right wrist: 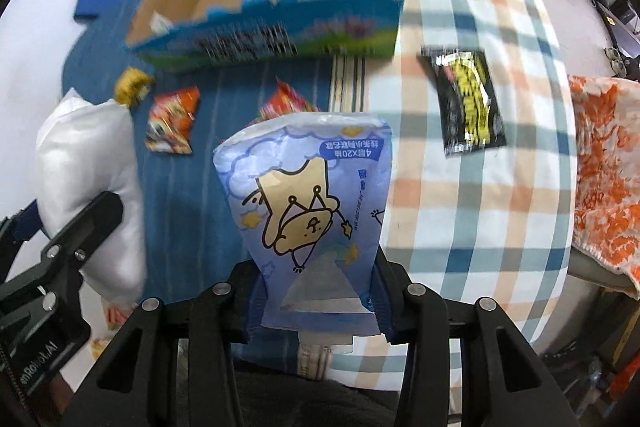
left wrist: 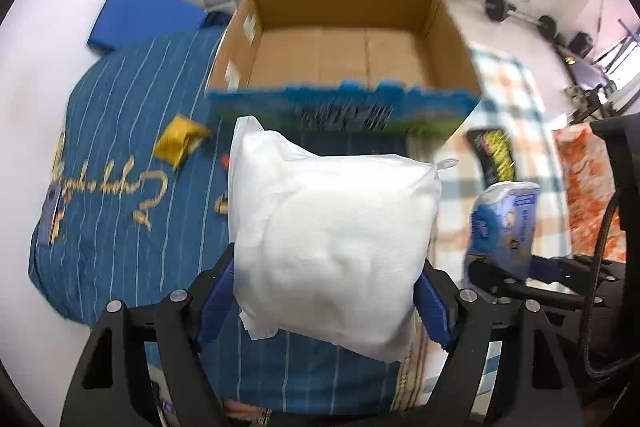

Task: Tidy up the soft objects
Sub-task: 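Carry both packs into the box and open both grippers to release them, then grasp the red snack bag with the right gripper while the left grasps the orange CUICUIBAO bag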

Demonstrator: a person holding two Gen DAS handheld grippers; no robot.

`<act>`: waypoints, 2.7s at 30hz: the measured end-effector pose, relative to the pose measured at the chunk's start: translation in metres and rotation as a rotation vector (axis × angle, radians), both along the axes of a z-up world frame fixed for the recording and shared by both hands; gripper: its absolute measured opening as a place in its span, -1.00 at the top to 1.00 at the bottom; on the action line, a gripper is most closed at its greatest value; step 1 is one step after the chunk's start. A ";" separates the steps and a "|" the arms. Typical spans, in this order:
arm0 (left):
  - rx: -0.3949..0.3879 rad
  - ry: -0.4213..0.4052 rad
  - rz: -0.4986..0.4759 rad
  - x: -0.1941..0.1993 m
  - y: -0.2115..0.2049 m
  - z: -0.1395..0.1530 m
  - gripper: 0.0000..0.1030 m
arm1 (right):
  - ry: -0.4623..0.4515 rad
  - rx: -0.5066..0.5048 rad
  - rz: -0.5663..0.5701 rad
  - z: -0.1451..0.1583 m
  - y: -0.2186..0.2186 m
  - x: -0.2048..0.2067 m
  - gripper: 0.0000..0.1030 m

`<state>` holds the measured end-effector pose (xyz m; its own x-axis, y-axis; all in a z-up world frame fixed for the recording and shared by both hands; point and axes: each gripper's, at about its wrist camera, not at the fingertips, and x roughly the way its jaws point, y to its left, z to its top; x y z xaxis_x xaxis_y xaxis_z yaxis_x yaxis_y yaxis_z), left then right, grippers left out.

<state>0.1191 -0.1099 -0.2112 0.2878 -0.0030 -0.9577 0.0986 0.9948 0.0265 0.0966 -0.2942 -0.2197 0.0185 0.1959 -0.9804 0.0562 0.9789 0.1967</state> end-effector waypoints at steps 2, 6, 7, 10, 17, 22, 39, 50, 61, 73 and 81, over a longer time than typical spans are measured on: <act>-0.024 -0.031 -0.021 0.010 -0.001 0.013 -0.50 | -0.027 0.013 -0.017 0.019 -0.005 0.004 0.11; -0.082 -0.084 -0.070 0.038 -0.002 0.044 -0.50 | -0.070 0.038 -0.067 0.040 -0.001 0.034 0.11; -0.096 -0.091 -0.078 0.044 -0.001 0.049 -0.50 | -0.084 0.052 -0.084 0.050 -0.003 0.043 0.11; -0.141 -0.126 -0.102 0.076 0.002 0.069 -0.50 | -0.115 0.064 -0.113 0.065 -0.005 0.070 0.11; -0.166 -0.145 -0.136 0.160 0.006 0.079 -0.50 | -0.143 0.035 -0.152 0.053 0.007 0.164 0.11; -0.156 -0.088 -0.148 0.233 0.004 0.054 -0.50 | -0.132 -0.009 -0.169 0.032 0.006 0.228 0.11; -0.262 0.324 -0.049 0.358 -0.011 -0.097 -0.51 | 0.081 -0.029 -0.134 -0.110 0.002 0.362 0.10; -0.259 0.412 -0.047 0.375 -0.017 -0.128 -0.56 | 0.112 -0.054 -0.095 -0.137 0.011 0.381 -0.03; -0.220 0.422 -0.008 0.368 -0.015 -0.126 -0.61 | 0.120 -0.015 -0.088 -0.144 0.015 0.375 -0.48; -0.169 0.253 -0.051 0.334 0.017 -0.057 -0.92 | 0.059 -0.065 -0.105 -0.103 0.022 0.338 -1.00; -0.099 0.087 -0.051 0.299 0.027 -0.020 -0.99 | -0.028 -0.145 -0.152 -0.071 0.033 0.288 -1.00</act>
<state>0.4177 -0.0828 -0.2308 0.2008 -0.1116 -0.9732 0.1467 0.9857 -0.0828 0.3845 -0.2609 -0.2907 0.0650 0.0454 -0.9968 0.2015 0.9778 0.0577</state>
